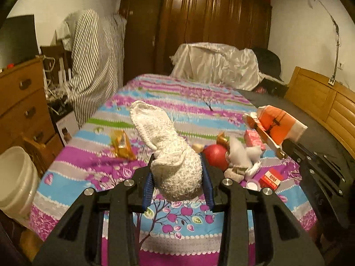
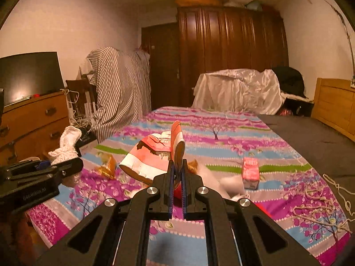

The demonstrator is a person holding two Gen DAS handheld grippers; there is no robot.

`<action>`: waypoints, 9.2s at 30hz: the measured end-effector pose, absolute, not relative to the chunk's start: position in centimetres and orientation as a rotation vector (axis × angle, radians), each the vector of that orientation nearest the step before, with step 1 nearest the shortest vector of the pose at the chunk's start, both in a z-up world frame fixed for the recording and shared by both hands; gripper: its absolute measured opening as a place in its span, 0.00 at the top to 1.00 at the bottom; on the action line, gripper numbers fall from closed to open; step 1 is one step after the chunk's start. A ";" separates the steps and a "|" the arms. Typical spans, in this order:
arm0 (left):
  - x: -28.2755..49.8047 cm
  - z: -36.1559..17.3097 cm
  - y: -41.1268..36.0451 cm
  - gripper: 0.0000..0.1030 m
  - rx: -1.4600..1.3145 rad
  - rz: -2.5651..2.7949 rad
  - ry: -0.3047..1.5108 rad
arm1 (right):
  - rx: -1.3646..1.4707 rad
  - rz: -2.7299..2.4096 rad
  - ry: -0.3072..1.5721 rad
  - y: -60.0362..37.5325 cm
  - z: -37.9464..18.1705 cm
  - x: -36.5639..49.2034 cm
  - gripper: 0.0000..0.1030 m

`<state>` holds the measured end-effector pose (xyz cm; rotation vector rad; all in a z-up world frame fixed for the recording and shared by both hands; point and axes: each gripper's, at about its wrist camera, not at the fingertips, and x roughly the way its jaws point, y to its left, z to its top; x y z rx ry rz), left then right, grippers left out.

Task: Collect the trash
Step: 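Carry the towel and orange-white paper with both tools to the bucket, then open both tools over the bucket to drop towel and paper, then move both open tools back over the remaining trash on the bed, then grasp the orange paper cup with left tool while right tool grasps red Double Happiness box, then carry the paper cup and red box with both tools over the white bucket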

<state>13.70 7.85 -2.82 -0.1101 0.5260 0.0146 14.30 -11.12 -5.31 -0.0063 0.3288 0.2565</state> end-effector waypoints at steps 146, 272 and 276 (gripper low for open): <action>18.9 -13.8 18.8 0.45 -0.191 -0.060 0.989 | -0.014 0.453 0.832 -8.2 -14.9 20.9 0.50; 26.7 -14.2 5.7 0.63 -0.076 -0.001 0.823 | -0.275 0.441 0.782 -24.2 -16.5 28.9 0.43; 23.4 -11.4 4.5 0.63 -0.088 0.016 0.715 | -0.082 0.291 0.649 -22.9 -14.8 27.2 0.43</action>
